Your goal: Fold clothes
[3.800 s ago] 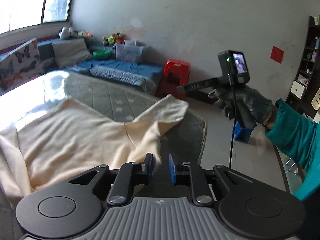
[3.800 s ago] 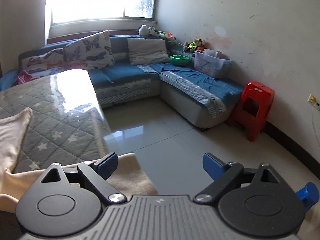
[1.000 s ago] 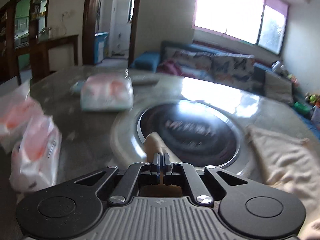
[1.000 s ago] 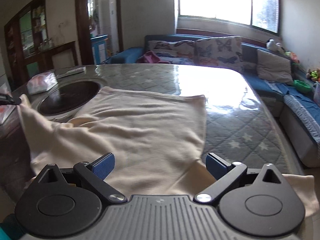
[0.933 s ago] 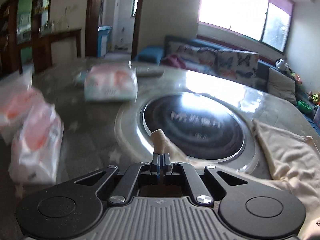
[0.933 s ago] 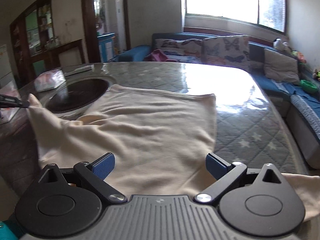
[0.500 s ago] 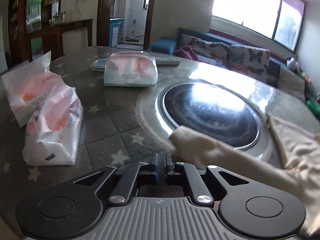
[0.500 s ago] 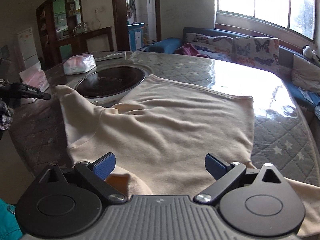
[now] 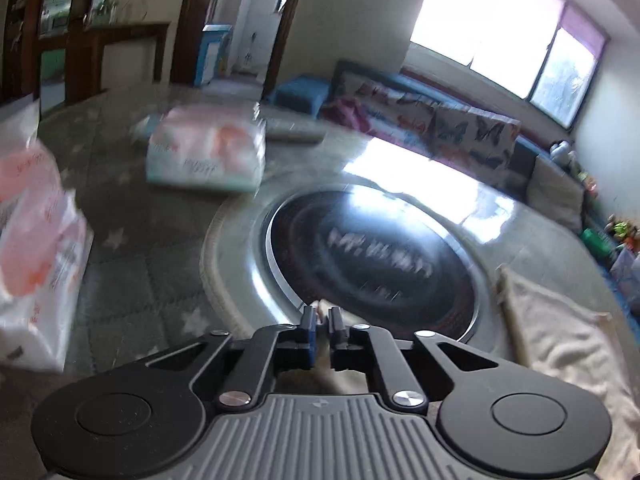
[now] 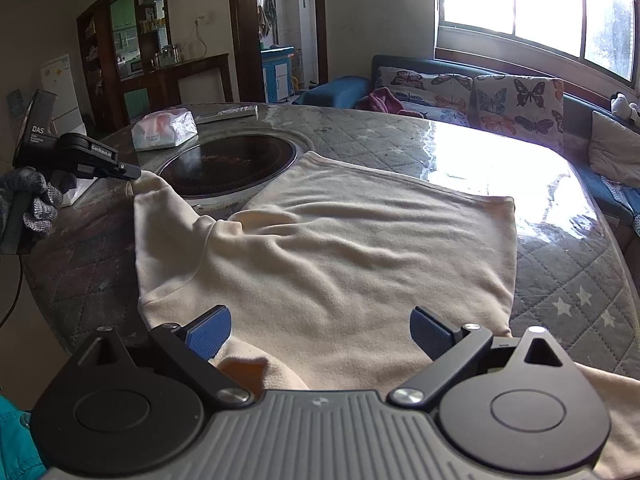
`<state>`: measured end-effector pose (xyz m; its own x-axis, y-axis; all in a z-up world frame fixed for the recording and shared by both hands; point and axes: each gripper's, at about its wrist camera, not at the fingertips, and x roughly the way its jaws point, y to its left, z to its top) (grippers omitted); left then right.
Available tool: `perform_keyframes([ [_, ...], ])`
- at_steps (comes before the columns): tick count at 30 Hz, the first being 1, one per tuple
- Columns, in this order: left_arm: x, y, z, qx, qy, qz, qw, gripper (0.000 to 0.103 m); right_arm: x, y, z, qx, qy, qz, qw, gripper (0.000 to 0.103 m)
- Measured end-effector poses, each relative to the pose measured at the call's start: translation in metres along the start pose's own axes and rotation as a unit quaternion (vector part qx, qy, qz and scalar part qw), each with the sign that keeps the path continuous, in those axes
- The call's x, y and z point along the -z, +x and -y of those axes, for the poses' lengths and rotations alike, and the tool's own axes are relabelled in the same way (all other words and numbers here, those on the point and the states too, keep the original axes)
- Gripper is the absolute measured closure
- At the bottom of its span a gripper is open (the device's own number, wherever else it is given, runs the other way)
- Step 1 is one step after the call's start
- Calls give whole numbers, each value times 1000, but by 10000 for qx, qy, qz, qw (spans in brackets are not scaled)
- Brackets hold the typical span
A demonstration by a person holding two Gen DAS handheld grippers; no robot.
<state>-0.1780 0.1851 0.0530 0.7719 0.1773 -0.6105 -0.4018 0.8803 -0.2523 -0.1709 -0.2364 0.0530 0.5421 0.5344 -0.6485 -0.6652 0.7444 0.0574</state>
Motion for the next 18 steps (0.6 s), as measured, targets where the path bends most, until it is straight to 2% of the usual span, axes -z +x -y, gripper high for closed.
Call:
perform_keyframes([
  [3, -8, -17, 10, 9, 294, 435, 9986, 98, 0, 3, 0, -15, 15, -4, 10000, 5],
  [6, -10, -25, 12, -2, 402, 606, 9974, 98, 1, 4, -1, -42, 2, -16, 10000, 5],
  [9, 1, -39, 12, 181, 727, 795, 9940, 98, 3, 6, -2, -64, -18, -78, 9999, 5],
  [12, 12, -39, 1, 405, 775, 452, 9951, 98, 5, 9, -3, -63, -65, -144, 9999, 5],
  [14, 19, -28, -3, -79, 963, 80, 9953, 98, 6, 9, -3, -58, -90, -155, 9998, 5],
  [16, 26, -15, -7, -606, 1128, -289, 9913, 98, 6, 8, -3, -78, -107, -161, 9998, 5],
  [18, 28, -12, -12, -618, 1032, -338, 9922, 98, 6, 8, -4, -95, -121, -167, 9997, 5],
])
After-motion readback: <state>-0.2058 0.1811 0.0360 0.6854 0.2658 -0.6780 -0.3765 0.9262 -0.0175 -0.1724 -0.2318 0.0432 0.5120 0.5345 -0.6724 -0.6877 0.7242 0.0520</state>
